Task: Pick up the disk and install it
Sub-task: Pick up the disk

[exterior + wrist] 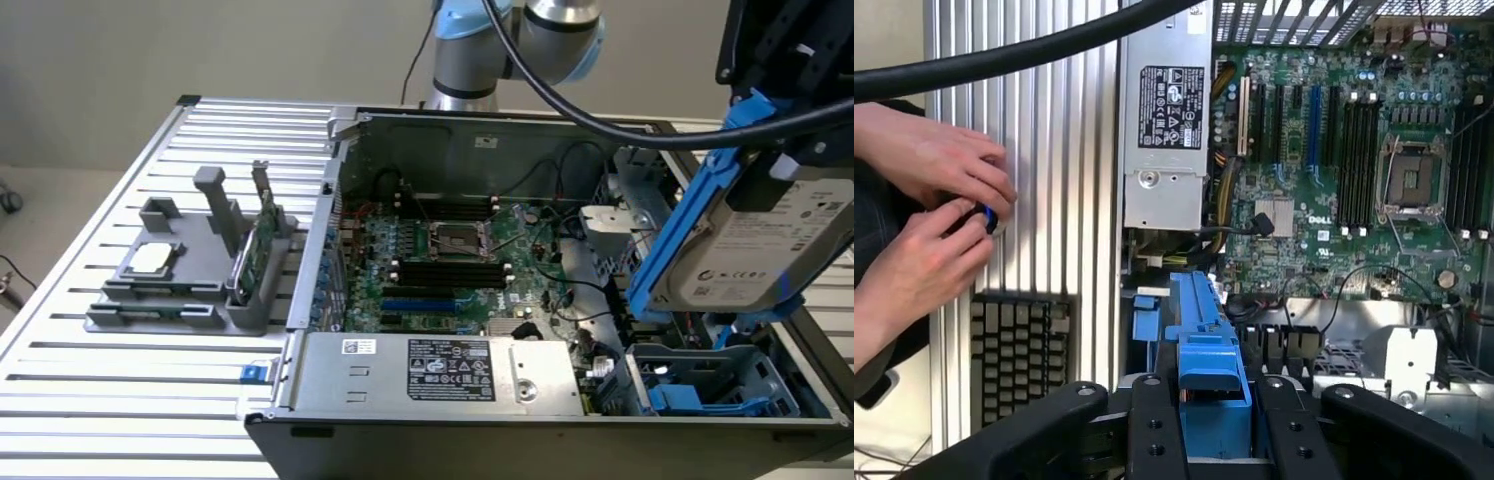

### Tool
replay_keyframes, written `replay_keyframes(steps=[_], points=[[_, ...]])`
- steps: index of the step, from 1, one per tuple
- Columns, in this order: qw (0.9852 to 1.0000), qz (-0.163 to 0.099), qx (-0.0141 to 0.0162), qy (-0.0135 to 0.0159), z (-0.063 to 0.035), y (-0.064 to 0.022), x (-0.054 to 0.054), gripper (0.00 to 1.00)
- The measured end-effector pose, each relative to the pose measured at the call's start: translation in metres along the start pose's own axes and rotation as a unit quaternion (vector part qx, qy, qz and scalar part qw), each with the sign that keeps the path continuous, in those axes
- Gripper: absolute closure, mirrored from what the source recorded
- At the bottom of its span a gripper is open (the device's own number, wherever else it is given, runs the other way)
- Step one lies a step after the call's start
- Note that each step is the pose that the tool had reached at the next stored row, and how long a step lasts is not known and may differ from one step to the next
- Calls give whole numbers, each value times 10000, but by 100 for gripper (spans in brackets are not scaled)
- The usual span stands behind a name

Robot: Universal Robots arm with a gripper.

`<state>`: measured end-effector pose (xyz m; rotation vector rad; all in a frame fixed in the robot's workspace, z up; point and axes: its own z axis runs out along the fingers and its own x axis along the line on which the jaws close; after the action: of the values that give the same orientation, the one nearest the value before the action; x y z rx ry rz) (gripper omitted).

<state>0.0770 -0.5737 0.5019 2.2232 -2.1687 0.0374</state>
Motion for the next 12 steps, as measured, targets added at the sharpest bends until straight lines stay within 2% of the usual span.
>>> replay_keyframes(steps=[5, 12], points=[[10000, 1, 0, -2, 66, -111, 63, 67], [10000, 11, 0, -1, 191, -266, 70, 67]])
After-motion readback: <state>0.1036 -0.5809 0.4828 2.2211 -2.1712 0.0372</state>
